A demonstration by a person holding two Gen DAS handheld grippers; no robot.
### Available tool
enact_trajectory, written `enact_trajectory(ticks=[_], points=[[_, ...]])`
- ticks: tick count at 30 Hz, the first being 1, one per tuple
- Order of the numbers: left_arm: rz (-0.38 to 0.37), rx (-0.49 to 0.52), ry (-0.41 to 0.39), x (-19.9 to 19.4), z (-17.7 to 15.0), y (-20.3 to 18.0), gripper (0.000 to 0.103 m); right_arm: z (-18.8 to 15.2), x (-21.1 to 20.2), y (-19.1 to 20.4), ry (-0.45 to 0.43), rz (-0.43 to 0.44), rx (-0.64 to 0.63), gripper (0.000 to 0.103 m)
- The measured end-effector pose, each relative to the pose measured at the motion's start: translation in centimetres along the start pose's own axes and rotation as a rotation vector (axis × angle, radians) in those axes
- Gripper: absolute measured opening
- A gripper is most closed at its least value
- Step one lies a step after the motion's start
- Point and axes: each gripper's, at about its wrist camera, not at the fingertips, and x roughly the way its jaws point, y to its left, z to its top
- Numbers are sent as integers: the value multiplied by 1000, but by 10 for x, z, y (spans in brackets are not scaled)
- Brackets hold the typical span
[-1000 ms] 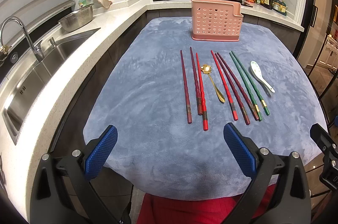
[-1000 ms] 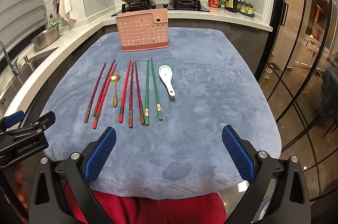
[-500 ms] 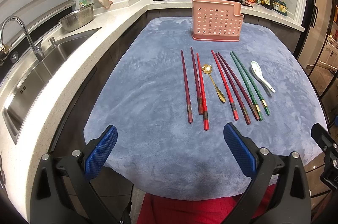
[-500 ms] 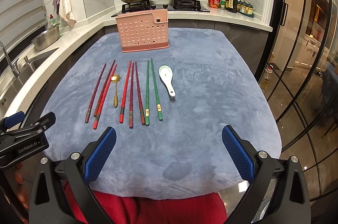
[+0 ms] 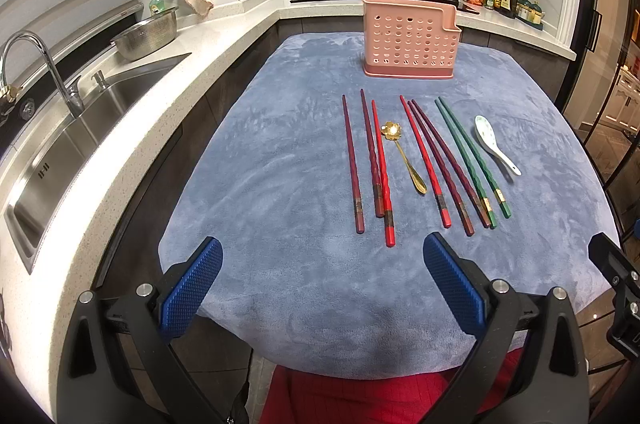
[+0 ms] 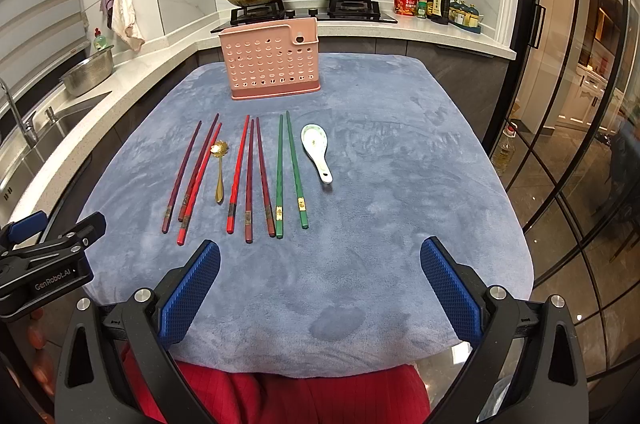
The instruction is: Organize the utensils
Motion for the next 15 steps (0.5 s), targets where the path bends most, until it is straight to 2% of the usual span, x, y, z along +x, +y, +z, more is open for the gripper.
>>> enact_trajectory(ticks=[15], points=[[0,1,0,0,0,0,96,0,0,-2,0,1,1,96]])
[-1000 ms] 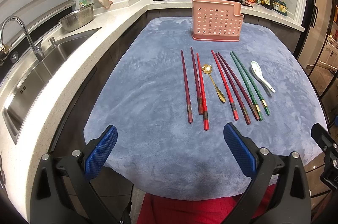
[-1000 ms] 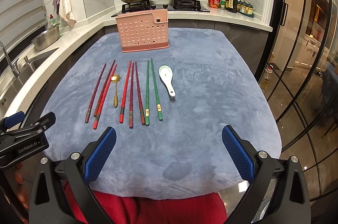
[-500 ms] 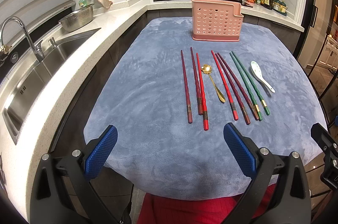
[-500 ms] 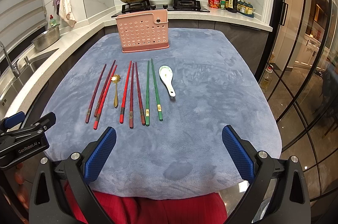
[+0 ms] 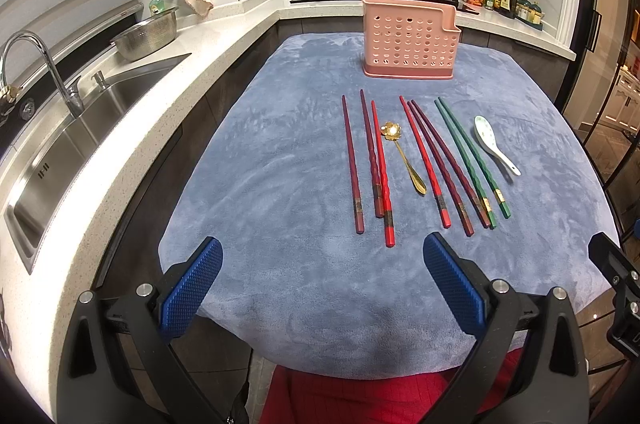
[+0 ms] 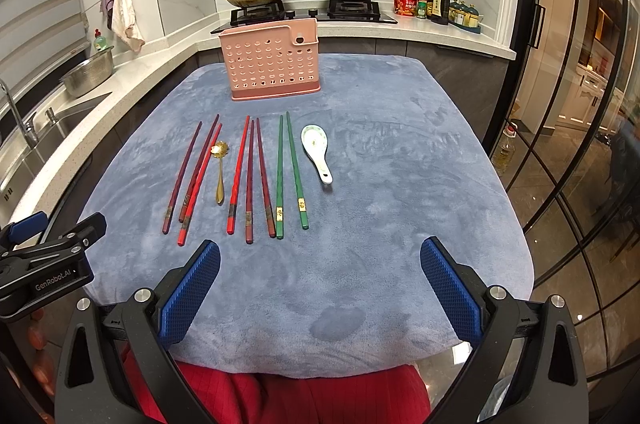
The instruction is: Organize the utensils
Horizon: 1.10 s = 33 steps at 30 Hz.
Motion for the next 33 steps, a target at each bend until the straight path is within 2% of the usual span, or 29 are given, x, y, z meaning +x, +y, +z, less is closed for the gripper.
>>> enact_trajectory(ticks=[16,19,30,33], points=[[-18,-20,18,4,1,7,96,6,-4,2,9,2,7,96],[-27,-31,35,10,3,10,96,4,7,-4,17,1,13,96],[-14,-23,90,55,7,11,96,0,39,-9,74,4,33,96],[-11,-18,108,69,9,10,93,2,50,-12,90,5,38,96]])
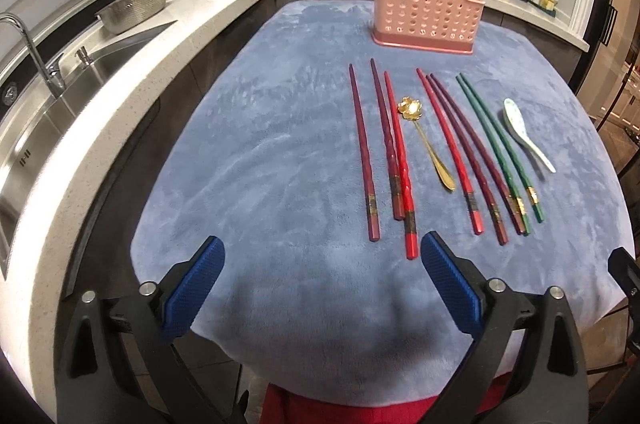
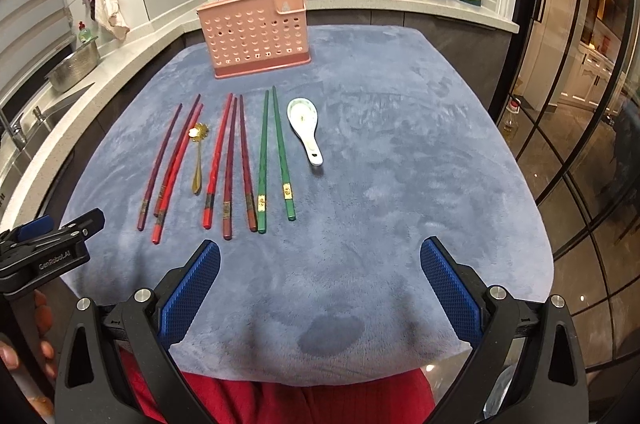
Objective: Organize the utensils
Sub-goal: 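Grasp a dark red chopstick with the left tool while the right tool grasps the white spoon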
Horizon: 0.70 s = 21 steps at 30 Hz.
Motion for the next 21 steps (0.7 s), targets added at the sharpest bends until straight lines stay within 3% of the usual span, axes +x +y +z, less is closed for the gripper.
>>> enact_trajectory(ticks=[15,18,21], points=[[-3,-11,100,61,14,-2,77,19,49,-2,61,5,17,96],[-14,-6,124,70,14,-4,69,23,57,0,69,6,18,96],[-33,-12,133,76,15,-4,68,27,63,0,77,13,21,96]])
